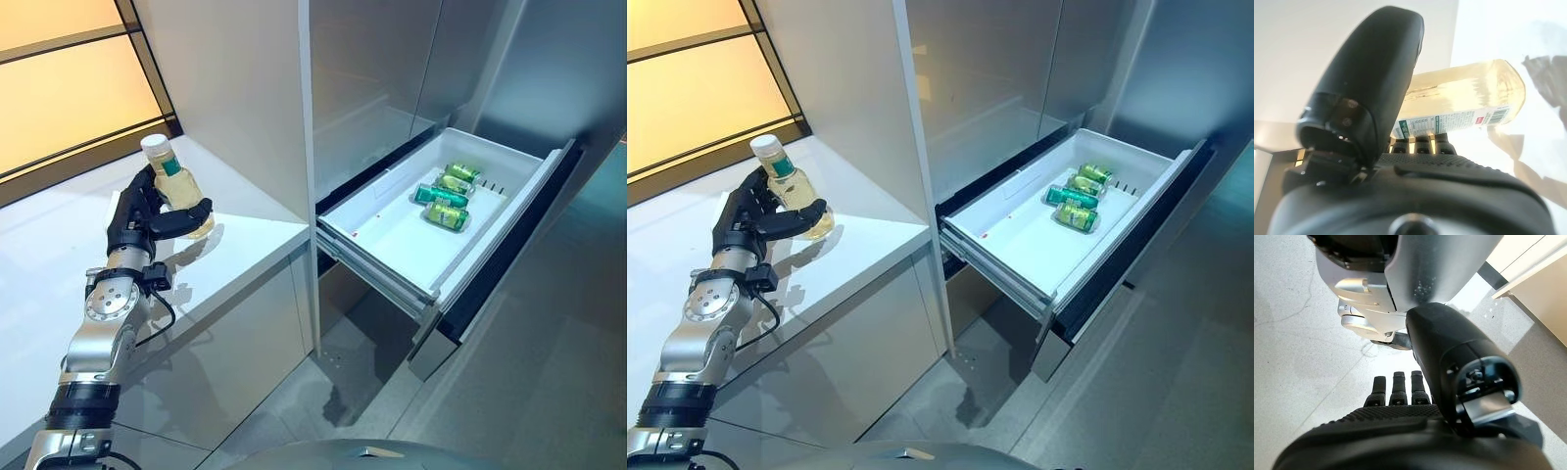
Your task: Put drinks into fridge and close the fridge
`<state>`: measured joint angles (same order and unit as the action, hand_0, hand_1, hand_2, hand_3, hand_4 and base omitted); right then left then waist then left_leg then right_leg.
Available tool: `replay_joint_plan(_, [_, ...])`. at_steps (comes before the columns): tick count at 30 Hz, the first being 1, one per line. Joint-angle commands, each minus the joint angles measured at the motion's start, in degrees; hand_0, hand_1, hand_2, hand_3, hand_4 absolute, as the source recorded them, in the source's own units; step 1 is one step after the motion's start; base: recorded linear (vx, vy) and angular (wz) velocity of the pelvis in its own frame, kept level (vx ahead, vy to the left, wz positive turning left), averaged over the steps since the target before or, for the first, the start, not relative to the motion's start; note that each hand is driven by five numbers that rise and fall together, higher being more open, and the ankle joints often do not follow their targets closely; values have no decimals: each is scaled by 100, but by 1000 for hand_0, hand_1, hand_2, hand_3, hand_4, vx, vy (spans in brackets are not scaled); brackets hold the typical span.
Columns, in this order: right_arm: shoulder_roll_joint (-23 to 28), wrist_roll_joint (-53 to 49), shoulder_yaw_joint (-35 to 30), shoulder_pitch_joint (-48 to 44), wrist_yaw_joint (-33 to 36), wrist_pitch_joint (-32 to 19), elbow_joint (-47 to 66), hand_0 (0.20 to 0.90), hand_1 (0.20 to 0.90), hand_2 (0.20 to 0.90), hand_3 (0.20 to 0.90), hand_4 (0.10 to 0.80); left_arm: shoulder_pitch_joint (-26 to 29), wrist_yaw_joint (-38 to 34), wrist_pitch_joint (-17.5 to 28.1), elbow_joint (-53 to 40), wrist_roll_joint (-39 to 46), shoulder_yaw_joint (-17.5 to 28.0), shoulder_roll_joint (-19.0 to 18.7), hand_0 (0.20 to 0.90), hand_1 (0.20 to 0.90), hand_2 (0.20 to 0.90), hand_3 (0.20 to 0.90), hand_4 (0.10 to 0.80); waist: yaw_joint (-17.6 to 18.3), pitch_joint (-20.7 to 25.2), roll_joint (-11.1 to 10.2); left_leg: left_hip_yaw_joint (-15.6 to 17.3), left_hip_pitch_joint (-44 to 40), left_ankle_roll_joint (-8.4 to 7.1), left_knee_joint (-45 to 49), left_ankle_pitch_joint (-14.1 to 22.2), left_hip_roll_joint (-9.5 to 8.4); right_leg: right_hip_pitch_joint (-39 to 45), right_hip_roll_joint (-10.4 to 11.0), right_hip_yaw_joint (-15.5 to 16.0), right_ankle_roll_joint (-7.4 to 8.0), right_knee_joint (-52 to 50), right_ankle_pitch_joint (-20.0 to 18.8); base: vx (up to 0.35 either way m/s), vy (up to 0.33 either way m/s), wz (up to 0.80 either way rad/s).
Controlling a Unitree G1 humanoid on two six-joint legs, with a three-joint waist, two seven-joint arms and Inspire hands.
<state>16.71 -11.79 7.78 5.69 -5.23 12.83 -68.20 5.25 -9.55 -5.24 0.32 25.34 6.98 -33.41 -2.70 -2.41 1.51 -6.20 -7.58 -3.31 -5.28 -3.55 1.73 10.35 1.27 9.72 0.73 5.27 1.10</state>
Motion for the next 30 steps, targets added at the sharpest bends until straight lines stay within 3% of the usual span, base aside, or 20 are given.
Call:
replay_joint_plan(1, [-279,28,274,-237,-168,12,24,900,900,900,900,800,1067,24,352,-103,99,115,-260,900,900,900,900,800,84,79,-107,179,-45,472,28,424,-518,-218,-4,-336,231,-137,-181,0,0,0])
replay_joint_plan(11, [-258,31,318,-247,-185,14,10,900,900,900,900,800,1204,-75,445,71,278,72,-259,900,900,900,900,800,122,91,-105,201,-100,472,28,488,-509,-176,-20,-371,234,-132,-138,14,-3,-2])
replay_joint_plan(12, [-256,25,321,-250,-187,18,15,900,900,900,900,800,1208,-69,491,88,302,70,-258,479,479,479,409,309,122,88,-108,201,-99,472,28,487,-508,-177,-22,-374,231,-133,-139,0,0,0])
replay_joint_plan(13, [-253,25,324,-250,-192,18,14,900,900,900,900,800,1216,-79,506,88,309,69,-250,361,361,361,271,171,124,87,-110,203,-99,471,28,488,-506,-177,-22,-374,229,-133,-137,0,0,0])
replay_joint_plan(14, [-256,22,332,-249,-188,5,5,900,900,900,900,800,1222,-103,544,90,316,65,-221,300,300,300,200,100,126,91,-113,200,-98,472,28,490,-508,-179,-25,-381,228,-134,-133,0,0,0])
replay_joint_plan(30, [-272,33,355,-248,-166,-13,3,900,900,900,900,800,1299,-275,922,54,327,100,-84,300,300,300,200,100,159,104,-130,209,-108,467,28,495,-495,-182,-31,-404,222,-142,-132,0,-1,0])
